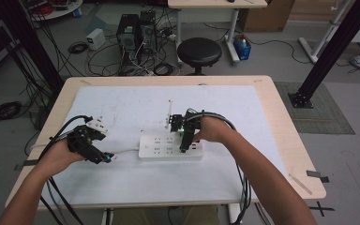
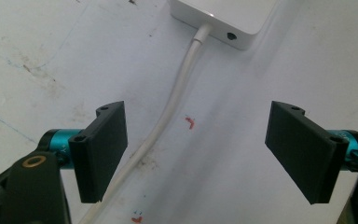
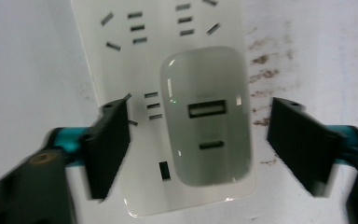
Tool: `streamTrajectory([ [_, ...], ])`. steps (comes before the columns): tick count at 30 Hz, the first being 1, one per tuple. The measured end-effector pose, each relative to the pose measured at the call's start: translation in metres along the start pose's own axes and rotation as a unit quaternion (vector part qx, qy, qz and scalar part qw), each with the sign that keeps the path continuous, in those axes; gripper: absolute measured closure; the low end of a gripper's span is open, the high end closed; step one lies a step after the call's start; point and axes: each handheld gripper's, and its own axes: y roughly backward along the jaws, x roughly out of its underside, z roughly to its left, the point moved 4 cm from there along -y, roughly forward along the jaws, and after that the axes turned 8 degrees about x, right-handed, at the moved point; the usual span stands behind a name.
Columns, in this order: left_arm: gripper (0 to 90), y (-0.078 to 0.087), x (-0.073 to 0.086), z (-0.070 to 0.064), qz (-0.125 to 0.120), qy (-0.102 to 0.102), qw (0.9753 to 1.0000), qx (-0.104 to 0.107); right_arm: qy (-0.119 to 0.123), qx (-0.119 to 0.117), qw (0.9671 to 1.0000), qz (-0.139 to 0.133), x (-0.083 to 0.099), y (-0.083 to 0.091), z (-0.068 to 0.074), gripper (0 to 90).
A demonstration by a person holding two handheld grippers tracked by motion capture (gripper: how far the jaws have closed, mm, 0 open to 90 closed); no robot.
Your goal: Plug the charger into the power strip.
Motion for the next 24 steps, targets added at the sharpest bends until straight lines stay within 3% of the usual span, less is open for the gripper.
streamTrajectory([
  [2, 20.9, 0.0, -0.001, -0.001, -0.002, -0.002, 1.0, 0.0, -0.014, 0.0, 0.9998, -0.014, -0.002, 0.007, -0.002, 15.9],
  [3, 20.9, 0.0, -0.002, -0.001, -0.003, -0.002, 1.0, -0.001, -0.025, -0.011, 0.9996, -0.013, -0.002, 0.009, -0.002, 11.6],
  [6, 20.9, 0.0, -0.002, -0.003, -0.006, 0.0, 1.0, 0.001, -0.034, -0.018, 0.9991, -0.019, -0.005, 0.014, -0.001, 11.5],
  [8, 20.9, 0.0, -0.002, -0.004, -0.009, 0.002, 1.0, 0.002, -0.03, -0.027, 0.9991, -0.016, -0.005, 0.017, 0.0, 11.5],
  [10, 20.9, 0.0, -0.002, -0.003, -0.006, -0.001, 1.0, 0.002, -0.019, -0.052, 0.9981, -0.027, -0.005, 0.021, 0.003, 11.5],
  [11, 20.9, 0.0, -0.002, -0.004, -0.008, 0.0, 1.0, 0.003, -0.018, -0.049, 0.9983, -0.028, -0.005, 0.023, 0.003, 11.5],
  [13, 20.9, 0.0, -0.003, -0.004, -0.01, 0.0, 0.9999, 0.002, -0.032, -0.008, 0.9991, -0.027, -0.005, 0.025, 0.0, 11.5],
  [16, 20.9, 0.002, -0.005, -0.005, -0.008, -0.004, 1.0, 0.003, -0.044, 0.015, 0.9984, -0.034, -0.003, 0.033, -0.004, 11.3],
  [17, 20.9, 0.002, -0.005, -0.005, -0.01, -0.006, 0.9999, 0.003, -0.047, 0.017, 0.998, -0.039, -0.002, 0.036, -0.006, 9.2],
  [18, 20.9, 0.002, -0.006, -0.005, -0.011, -0.005, 0.9999, 0.002, -0.058, 0.018, 0.9974, -0.039, -0.001, 0.038, -0.007, 0.6],
  [24, 20.9, 0.003, -0.009, -0.006, -0.012, -0.006, 0.9999, 0.002, -0.087, 0.018, 0.9947, -0.051, 0.009, 0.051, -0.016, 0.7],
])
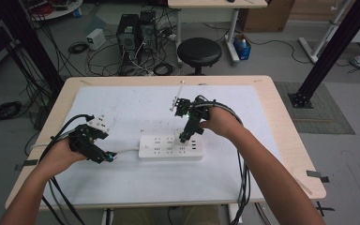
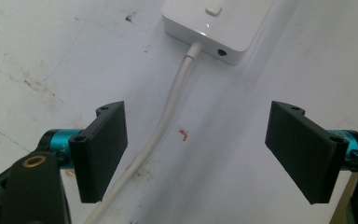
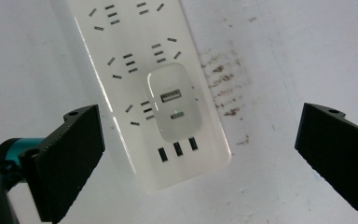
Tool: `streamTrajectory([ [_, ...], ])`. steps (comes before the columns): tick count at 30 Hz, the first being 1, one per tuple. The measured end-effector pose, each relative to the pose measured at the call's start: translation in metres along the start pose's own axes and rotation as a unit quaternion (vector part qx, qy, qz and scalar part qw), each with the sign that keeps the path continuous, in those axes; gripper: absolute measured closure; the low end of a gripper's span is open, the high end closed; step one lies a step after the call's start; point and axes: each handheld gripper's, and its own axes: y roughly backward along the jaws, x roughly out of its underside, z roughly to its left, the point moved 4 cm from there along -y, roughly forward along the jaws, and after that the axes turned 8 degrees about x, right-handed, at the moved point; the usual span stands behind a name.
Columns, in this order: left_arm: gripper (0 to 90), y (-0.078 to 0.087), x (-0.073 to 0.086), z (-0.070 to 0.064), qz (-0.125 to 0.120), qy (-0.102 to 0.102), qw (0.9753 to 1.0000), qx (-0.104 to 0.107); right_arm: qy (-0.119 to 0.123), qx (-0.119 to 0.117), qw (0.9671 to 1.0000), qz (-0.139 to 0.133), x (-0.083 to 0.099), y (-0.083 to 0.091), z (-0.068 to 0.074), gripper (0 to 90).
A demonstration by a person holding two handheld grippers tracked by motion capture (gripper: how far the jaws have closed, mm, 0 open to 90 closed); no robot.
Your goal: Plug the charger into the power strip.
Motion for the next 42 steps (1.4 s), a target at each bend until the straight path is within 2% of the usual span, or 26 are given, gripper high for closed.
streamTrajectory([
  [3, 20.9, 0.001, -0.002, 0.002, 0.0, -0.002, 1.0, 0.0, -0.023, 0.003, 0.9997, 0.0, 0.009, 0.008, -0.005, 0.8],
  [8, 20.9, 0.004, -0.007, 0.003, -0.007, 0.002, 0.9999, -0.008, -0.056, 0.006, 0.998, -0.028, 0.024, 0.023, -0.015, 0.8],
  [12, 20.9, 0.008, -0.011, 0.005, -0.019, 0.009, 0.9996, -0.019, -0.077, 0.005, 0.9963, -0.038, 0.043, 0.037, -0.02, 0.8],
  [16, 20.9, 0.01, -0.013, 0.009, -0.027, 0.02, 0.999, -0.031, -0.107, 0.013, 0.9931, -0.047, 0.065, 0.046, -0.024, 0.8],
  [19, 20.9, 0.011, -0.014, 0.009, -0.025, 0.02, 0.9989, -0.035, -0.129, 0.024, 0.9901, -0.05, 0.082, 0.052, -0.026, 0.8],
  [25, 20.9, 0.014, -0.017, 0.01, -0.025, 0.018, 0.9989, -0.035, -0.151, 0.042, 0.9869, -0.038, 0.115, 0.061, -0.023, 0.8],
  [26, 20.9, 0.014, -0.017, 0.01, -0.025, 0.018, 0.9989, -0.035, -0.151, 0.042, 0.9869, -0.038, 0.115, 0.061, -0.023, 0.8],
  [28, 20.9, 0.015, -0.017, 0.011, -0.023, 0.017, 0.999, -0.034, -0.164, 0.051, 0.9844, -0.04, 0.13, 0.065, -0.023, 0.8],
  [33, 20.9, 0.013, -0.017, 0.013, -0.02, 0.02, 0.9991, -0.032, -0.193, 0.055, 0.9787, -0.044, 0.154, 0.07, -0.022, 0.8],
  [42, 20.9, 0.01, -0.021, 0.01, -0.019, 0.016, 0.9991, -0.036, -0.202, 0.058, 0.9768, -0.041, 0.171, 0.068, -0.016, 0.8],
])
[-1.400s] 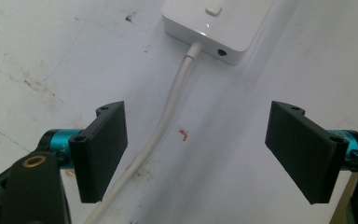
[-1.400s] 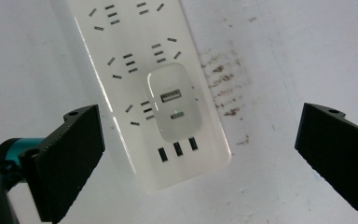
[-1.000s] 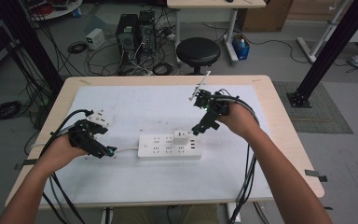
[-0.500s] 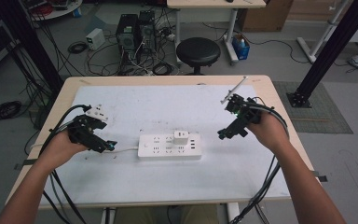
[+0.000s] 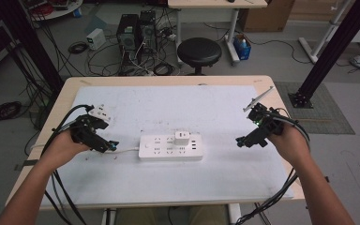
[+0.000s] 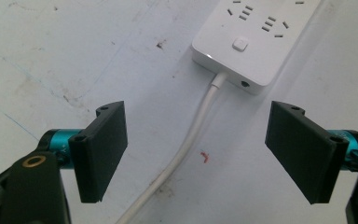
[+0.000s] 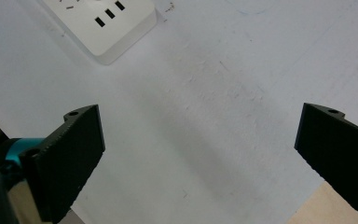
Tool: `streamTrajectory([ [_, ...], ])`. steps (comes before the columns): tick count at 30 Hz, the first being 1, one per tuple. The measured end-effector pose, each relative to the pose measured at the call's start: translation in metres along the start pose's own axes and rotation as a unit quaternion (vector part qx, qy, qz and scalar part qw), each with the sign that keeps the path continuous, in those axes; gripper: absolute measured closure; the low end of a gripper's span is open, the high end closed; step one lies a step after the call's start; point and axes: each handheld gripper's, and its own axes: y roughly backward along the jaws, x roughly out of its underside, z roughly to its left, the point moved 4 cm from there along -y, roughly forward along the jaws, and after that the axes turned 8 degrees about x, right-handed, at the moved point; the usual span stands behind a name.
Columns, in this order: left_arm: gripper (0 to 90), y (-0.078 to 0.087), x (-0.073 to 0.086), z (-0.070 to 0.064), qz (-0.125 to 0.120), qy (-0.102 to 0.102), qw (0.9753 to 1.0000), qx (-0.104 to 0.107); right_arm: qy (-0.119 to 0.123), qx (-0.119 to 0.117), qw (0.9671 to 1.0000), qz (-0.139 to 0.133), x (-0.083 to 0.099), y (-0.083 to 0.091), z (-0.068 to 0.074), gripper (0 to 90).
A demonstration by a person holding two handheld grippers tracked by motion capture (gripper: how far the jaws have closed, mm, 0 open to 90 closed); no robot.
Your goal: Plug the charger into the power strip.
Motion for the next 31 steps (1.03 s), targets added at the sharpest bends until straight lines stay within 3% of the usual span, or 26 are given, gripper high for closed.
streamTrajectory([
  [10, 20.9, 0.0, 0.0019, -0.0012, -0.004, 0.004, 1.0, -0.003, 0.008, -0.003, 1.0, 0.002, 0.002, -0.0052, 0.0019, 0.8],
  [31, 20.9, -0.0009, 0.0018, -0.001, -0.005, 0.002, 1.0, -0.003, -0.001, -0.007, 1.0, 0.003, 0.0093, -0.0101, 0.0032, 0.8],
])
